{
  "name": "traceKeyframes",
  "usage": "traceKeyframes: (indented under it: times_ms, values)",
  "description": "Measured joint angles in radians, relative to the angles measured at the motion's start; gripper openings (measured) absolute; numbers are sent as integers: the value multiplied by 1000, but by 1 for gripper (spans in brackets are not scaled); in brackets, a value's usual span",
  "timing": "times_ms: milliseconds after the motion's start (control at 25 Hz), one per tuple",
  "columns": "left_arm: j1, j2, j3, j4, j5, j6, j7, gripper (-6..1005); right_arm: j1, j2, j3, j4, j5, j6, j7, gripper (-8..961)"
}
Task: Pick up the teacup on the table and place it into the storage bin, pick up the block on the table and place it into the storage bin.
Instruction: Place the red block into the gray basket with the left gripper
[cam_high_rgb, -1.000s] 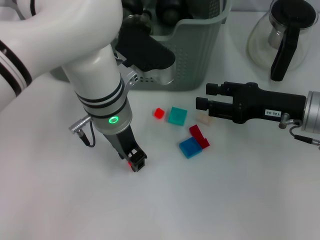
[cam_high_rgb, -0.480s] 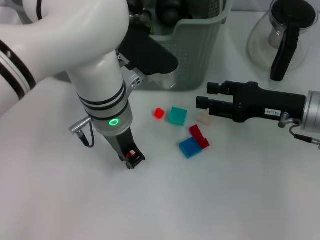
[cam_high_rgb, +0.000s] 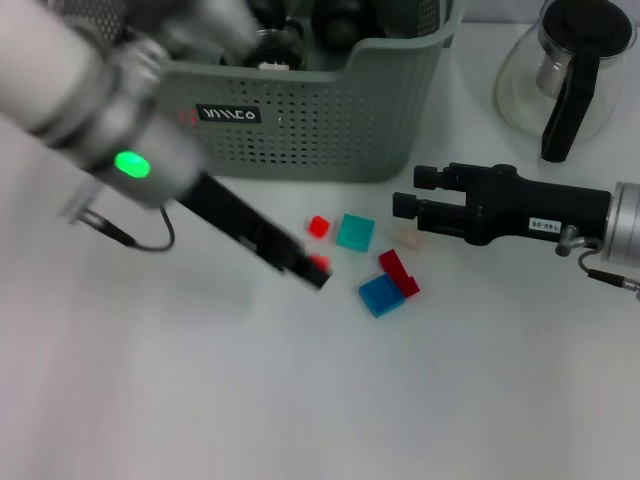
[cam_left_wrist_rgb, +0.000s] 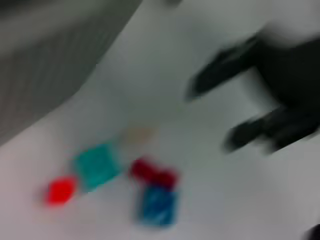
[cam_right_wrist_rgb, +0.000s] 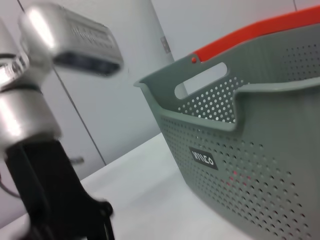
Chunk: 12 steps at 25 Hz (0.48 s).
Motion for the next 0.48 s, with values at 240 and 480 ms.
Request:
traceKeyframes:
  times_ms: [240, 480]
  values:
    - [-43, 95, -441, -335, -318, 151, 291, 181, -1, 0, 0, 0, 2, -2, 0, 640]
    - [-49, 204, -543, -588, -671, 131, 378, 181, 4, 0, 0, 0, -3, -1, 0, 640]
